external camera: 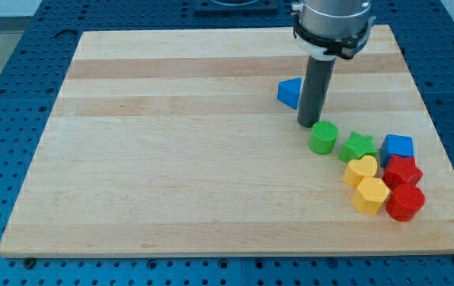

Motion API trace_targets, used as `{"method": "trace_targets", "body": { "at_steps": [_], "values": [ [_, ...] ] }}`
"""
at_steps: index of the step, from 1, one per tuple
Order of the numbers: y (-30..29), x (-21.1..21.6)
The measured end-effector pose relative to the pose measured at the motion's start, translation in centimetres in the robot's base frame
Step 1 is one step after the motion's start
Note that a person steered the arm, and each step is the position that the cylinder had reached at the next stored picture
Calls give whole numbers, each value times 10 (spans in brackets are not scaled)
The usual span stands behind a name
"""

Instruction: Slide the green circle closer to the yellow heart and the yellow hexagon

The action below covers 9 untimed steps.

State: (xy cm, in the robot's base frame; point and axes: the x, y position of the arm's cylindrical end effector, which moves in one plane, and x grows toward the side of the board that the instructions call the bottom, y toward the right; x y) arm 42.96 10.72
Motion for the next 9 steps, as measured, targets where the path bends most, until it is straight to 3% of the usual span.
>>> {"method": "trace_targets", "body": {
  "at_steps": [5, 7, 9],
  "values": [
    [-27, 64],
    [-38, 8],
    [-3, -4]
  ]
}}
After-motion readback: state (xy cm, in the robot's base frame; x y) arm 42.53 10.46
